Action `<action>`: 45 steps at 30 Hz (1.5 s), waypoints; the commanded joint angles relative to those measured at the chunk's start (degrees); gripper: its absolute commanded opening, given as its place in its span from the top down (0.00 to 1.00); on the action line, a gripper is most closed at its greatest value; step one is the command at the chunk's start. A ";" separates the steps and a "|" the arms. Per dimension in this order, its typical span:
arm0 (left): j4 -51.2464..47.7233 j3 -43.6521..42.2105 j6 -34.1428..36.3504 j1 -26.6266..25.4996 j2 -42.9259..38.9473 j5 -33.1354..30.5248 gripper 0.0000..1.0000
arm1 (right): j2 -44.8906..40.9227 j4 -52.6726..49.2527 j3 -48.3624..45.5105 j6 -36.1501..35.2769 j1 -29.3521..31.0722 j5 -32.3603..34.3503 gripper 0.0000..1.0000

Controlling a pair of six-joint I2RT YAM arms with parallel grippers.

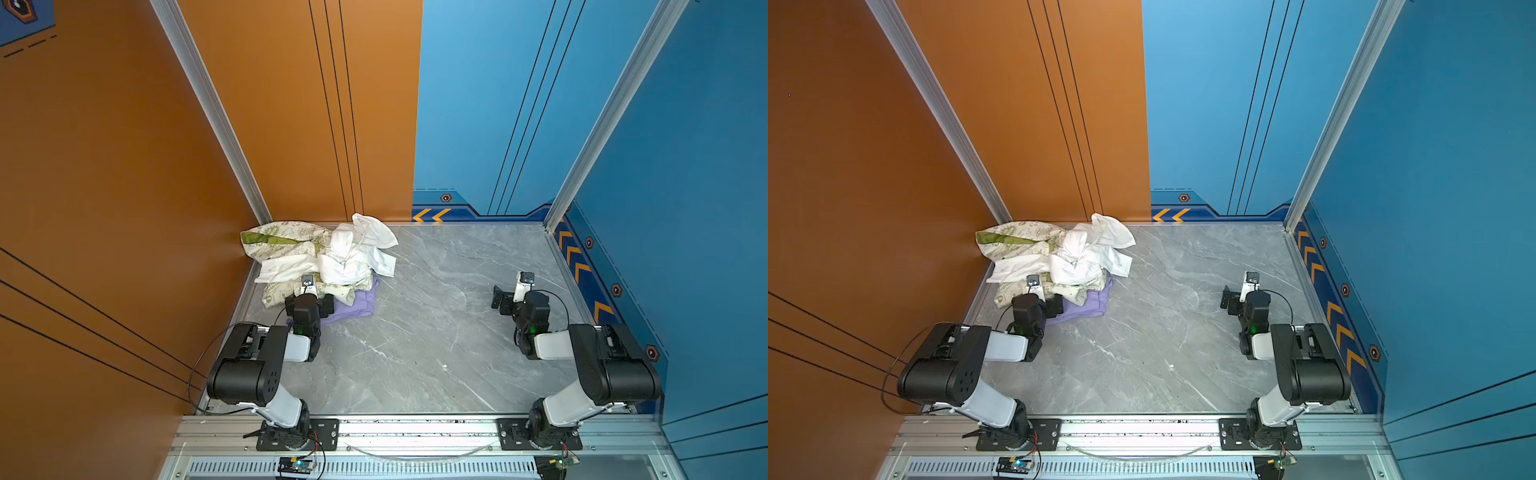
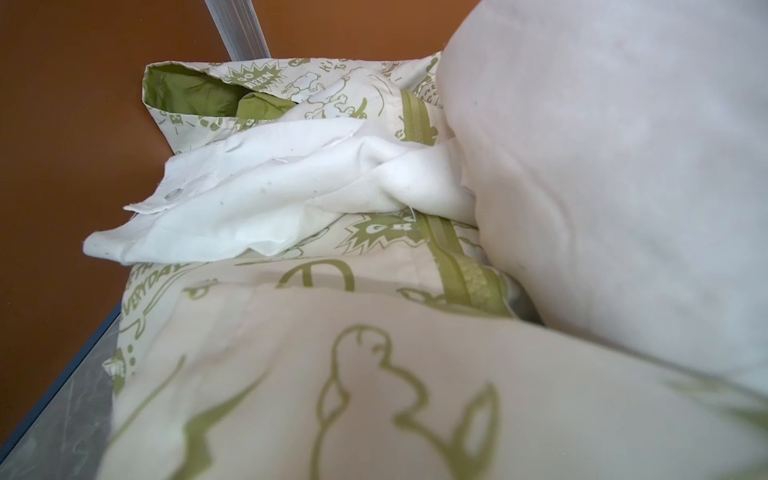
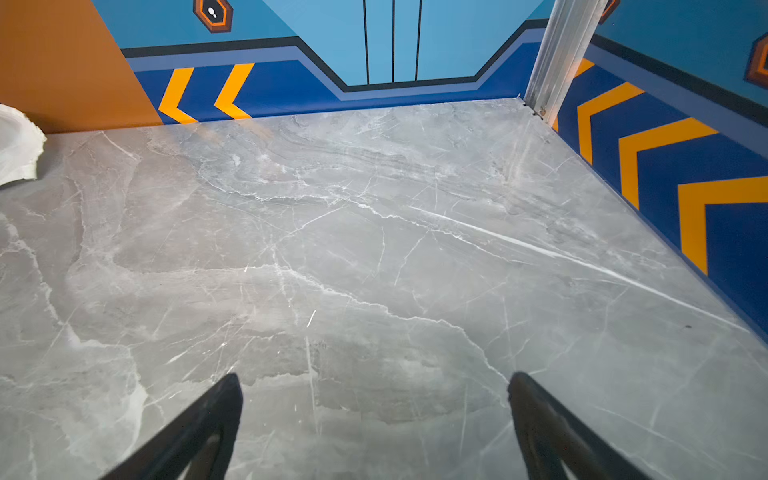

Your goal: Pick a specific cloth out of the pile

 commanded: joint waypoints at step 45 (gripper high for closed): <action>-35.58 -1.76 -2.67 -10.46 -44.48 -7.01 0.02 | -26.45 -28.76 5.13 3.88 2.97 5.07 0.00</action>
